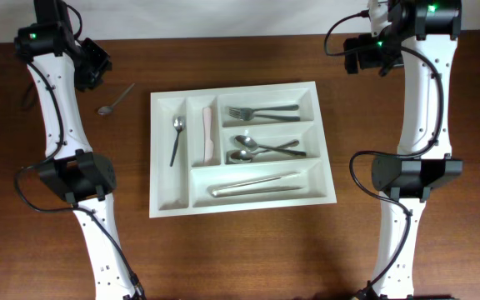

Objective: Pack container
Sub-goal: 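Move the left gripper to the remaining spoon at upper left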

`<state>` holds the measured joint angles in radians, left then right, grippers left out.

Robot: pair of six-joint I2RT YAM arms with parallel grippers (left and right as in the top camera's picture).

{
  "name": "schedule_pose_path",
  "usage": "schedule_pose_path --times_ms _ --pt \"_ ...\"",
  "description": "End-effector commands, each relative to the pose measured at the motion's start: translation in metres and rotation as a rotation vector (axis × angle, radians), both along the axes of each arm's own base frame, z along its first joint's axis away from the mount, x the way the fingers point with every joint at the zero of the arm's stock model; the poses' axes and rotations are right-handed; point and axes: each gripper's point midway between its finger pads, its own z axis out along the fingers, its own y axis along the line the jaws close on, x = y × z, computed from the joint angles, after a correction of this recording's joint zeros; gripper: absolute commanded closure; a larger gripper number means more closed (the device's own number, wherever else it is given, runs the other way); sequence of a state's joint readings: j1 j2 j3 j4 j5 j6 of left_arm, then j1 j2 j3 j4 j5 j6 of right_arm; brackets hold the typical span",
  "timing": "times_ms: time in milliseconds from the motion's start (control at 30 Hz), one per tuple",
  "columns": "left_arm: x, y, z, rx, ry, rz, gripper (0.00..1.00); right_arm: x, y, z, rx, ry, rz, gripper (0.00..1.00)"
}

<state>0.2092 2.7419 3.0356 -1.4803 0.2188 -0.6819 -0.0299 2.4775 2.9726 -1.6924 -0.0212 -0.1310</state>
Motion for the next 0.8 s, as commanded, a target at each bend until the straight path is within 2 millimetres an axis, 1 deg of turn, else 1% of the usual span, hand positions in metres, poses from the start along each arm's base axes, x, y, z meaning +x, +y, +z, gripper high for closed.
schedule_pose_path --times_ms 0,67,133,333,467,600,767 --pt "-0.001 0.004 -0.043 -0.112 0.075 0.074 0.66 -0.004 0.004 0.018 0.008 -0.036 0.006 0.01" --pt "-0.003 0.008 -0.054 -0.126 0.095 0.082 0.67 -0.004 0.004 0.018 0.008 -0.036 0.006 0.01" --pt "-0.005 0.016 -0.058 -0.130 0.106 0.097 0.67 -0.004 0.003 0.018 0.008 -0.035 0.006 0.01" --pt "-0.011 0.041 -0.054 -0.205 0.084 0.134 0.67 -0.004 0.004 0.018 0.008 -0.036 0.006 0.01" --pt "-0.018 0.057 -0.054 -0.190 0.083 0.112 0.67 -0.004 0.004 0.018 0.008 -0.036 0.006 0.01" --pt "-0.029 0.062 -0.057 -0.201 0.118 0.114 0.67 -0.004 0.004 0.018 0.008 -0.036 0.006 0.01" --pt "-0.029 0.060 -0.056 -0.210 0.113 0.094 0.67 -0.004 0.004 0.018 0.008 -0.036 0.006 0.01"
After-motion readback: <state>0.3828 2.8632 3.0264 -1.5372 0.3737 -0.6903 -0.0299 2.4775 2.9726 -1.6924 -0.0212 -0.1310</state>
